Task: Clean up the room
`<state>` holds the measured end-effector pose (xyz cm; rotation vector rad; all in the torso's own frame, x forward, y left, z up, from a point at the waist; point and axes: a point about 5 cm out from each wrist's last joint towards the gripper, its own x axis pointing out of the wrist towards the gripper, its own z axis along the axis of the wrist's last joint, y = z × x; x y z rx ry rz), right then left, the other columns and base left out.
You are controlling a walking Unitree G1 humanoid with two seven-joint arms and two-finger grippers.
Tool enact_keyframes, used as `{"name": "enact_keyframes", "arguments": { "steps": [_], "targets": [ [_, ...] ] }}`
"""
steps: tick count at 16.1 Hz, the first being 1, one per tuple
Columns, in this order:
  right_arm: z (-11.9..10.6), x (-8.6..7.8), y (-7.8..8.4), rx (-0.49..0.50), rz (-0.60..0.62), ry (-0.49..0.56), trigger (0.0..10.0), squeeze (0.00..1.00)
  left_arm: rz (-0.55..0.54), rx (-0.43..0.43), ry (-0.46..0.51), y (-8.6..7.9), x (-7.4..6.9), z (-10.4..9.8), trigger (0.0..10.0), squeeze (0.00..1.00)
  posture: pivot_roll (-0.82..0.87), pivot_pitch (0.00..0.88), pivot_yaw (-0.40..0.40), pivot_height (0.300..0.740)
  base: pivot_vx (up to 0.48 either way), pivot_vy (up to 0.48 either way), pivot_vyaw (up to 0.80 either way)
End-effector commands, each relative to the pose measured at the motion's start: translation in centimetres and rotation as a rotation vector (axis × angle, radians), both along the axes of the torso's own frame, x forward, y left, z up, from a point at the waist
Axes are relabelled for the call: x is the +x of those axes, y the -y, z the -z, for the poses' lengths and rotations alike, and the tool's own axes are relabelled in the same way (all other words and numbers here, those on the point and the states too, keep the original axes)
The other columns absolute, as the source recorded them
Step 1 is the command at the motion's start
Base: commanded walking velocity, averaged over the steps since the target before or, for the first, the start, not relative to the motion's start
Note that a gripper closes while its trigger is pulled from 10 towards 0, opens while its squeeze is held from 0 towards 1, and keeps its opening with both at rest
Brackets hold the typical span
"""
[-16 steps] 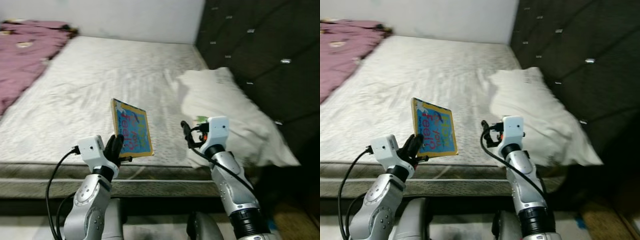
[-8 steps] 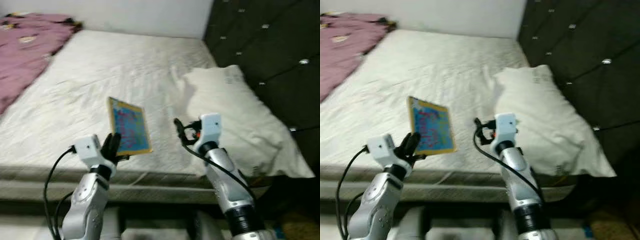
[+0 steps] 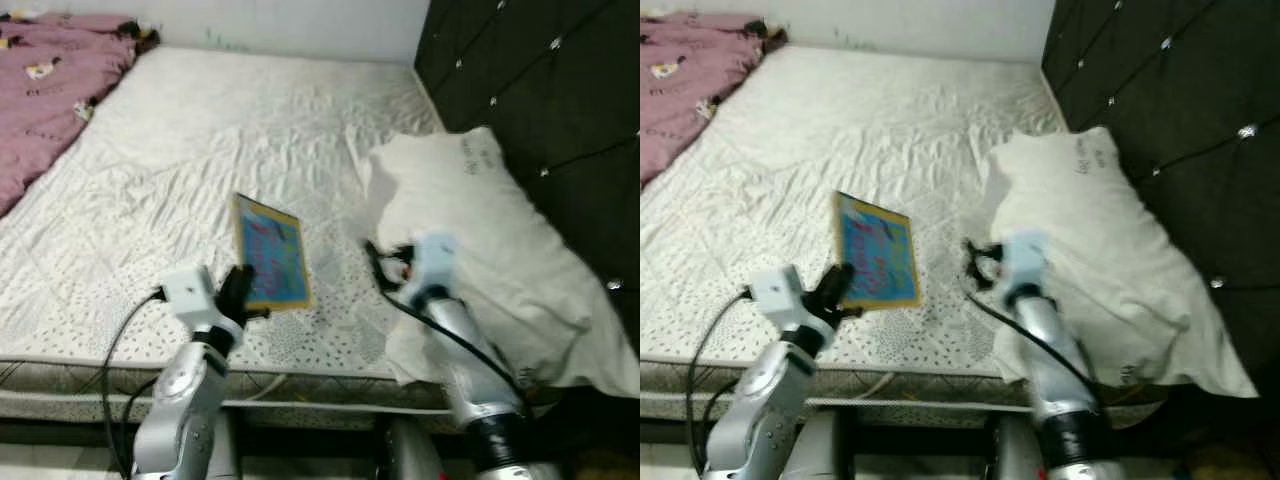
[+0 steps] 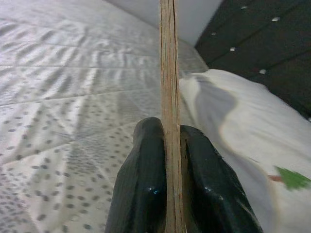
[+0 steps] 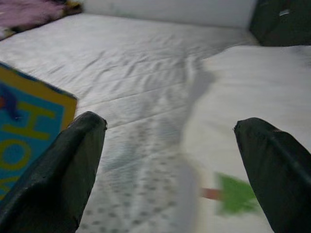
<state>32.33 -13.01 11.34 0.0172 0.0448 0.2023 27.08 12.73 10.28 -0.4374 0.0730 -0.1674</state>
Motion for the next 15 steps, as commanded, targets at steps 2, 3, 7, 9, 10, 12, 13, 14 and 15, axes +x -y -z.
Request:
{"name": "enact_keyframes", "arguments": {
  "steps": [2, 3, 7, 9, 10, 12, 13, 14, 15],
  "targets": [
    [-0.4, 0.0, -0.5, 0.016, -0.011, 0.015, 10.0, 0.0, -0.013, -0.054, 0.022, 0.7, 0.2, -0.6, 10.0, 0.0, 0.03, 0.0, -0.061, 0.576, 0.0, 0.0, 0.0],
    [-0.3, 0.0, -0.6, 0.015, -0.013, 0.014, 10.0, 0.0, -0.022, -0.067, 0.014, 0.7, 0.2, -0.5, 10.0, 0.0, 0.03, 0.0, -0.063, 0.572, 0.0, 0.0, 0.0],
    [-0.5, 0.2, -0.4, 0.004, -0.019, 0.018, 10.0, 0.0, -0.046, -0.156, -0.045, 1.0, 1.0, 0.7, 10.0, 0.0, 0.02, 0.0, -0.079, 0.538, 0.0, 0.0, 0.0],
    [-0.6, 0.2, -0.2, -0.002, -0.02, 0.021, 10.0, 0.0, -0.028, -0.172, -0.076, 1.6, 1.2, 1.0, 10.0, 0.0, 0.01, 0.0, -0.086, 0.538, 0.0, 0.0, 0.0],
    [-0.7, 0.2, 0.1, -0.012, -0.016, 0.024, 10.0, 0.0, -0.024, -0.143, -0.142, 1.8, 1.4, 1.8, 10.0, 0.0, 0.0, 0.0, -0.089, 0.538, 0.0, 0.0, 0.0],
    [-1.0, 0.2, 0.6, -0.023, -0.006, 0.032, 10.0, 0.0, -0.01, -0.137, -0.206, 2.5, 2.1, 2.5, 10.0, 0.0, -0.01, 0.0, -0.091, 0.538, 0.0, 0.0, 0.0],
    [-1.1, 0.2, 0.6, -0.023, -0.005, 0.035, 10.0, 0.0, 0.005, -0.155, -0.233, 2.9, 2.3, 2.6, 10.0, 0.0, -0.02, 0.0, -0.091, 0.538, 0.0, 0.0, 0.0],
    [-1.2, 0.1, 0.6, -0.024, -0.004, 0.039, 10.0, 0.0, 0.039, -0.168, -0.254, 3.5, 2.6, 2.7, 10.0, 0.0, -0.03, 0.0, -0.09, 0.538, 0.0, 0.0, 0.0],
    [-1.3, 0.1, 0.6, -0.025, -0.005, 0.041, 10.0, 0.0, 0.06, -0.205, -0.263, 4.0, 2.7, 2.5, 10.0, 0.0, -0.04, 0.0, -0.09, 0.538, 0.0, 0.0, 0.0]
  ]
}}
